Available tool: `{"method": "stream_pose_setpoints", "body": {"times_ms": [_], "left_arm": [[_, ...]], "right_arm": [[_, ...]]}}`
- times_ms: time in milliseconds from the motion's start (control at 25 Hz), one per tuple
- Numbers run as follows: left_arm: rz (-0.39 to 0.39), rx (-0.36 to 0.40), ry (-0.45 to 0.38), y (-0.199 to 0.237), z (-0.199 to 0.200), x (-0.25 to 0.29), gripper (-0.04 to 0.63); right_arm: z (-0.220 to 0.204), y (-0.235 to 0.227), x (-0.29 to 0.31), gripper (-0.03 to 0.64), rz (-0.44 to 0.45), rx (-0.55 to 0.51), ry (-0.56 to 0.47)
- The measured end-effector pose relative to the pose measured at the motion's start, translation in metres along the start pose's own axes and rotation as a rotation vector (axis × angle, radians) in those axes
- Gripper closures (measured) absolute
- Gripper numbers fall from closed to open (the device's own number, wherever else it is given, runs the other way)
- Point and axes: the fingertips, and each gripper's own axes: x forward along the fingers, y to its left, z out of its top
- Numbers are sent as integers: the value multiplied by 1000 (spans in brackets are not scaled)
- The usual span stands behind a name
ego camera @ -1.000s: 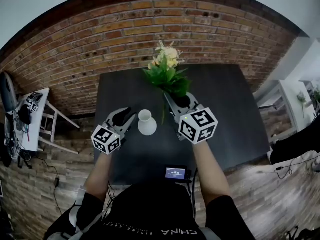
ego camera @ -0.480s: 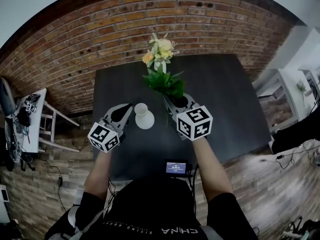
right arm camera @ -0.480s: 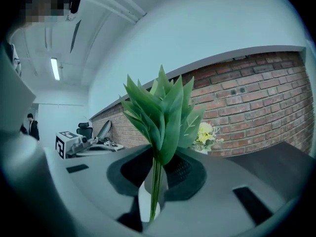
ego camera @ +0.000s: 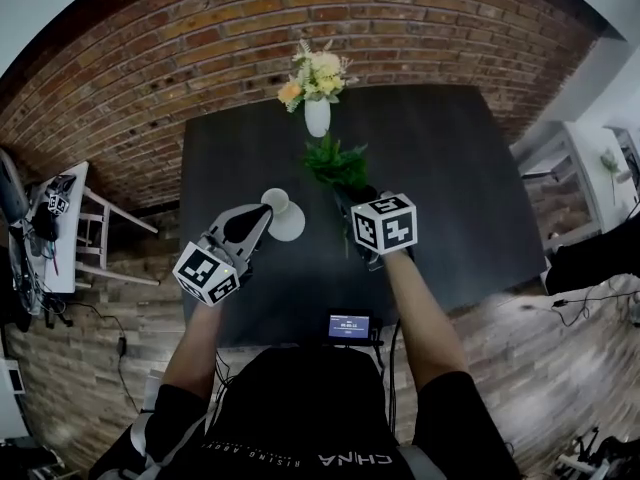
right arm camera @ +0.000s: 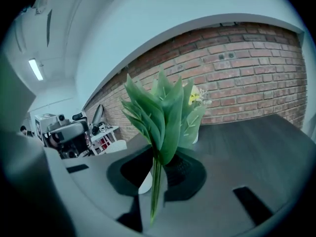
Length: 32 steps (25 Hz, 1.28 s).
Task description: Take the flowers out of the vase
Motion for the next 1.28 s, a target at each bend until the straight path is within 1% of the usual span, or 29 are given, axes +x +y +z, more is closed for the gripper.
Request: {"method": "stream_pose_setpoints", "body": {"times_ms": [160, 480, 720, 1040, 1280], "left_arm": [[-24, -15, 31, -14, -17, 6, 592], [-19, -62, 64, -28, -39, 13, 592], [1, -97, 64, -32, -49, 15, 592], [43, -120, 82, -28, -61, 12, 592], [55, -144, 86, -25, -64, 8, 592]], "right_arm": [[-30, -17, 16, 551, -12, 28, 88], [-93, -54, 43, 551, -30, 137, 235], [-120, -67, 58, 551, -30, 175, 283], [-141, -78, 72, 551, -46, 189, 324], [-149, -82, 77, 549, -57, 186, 338]]}}
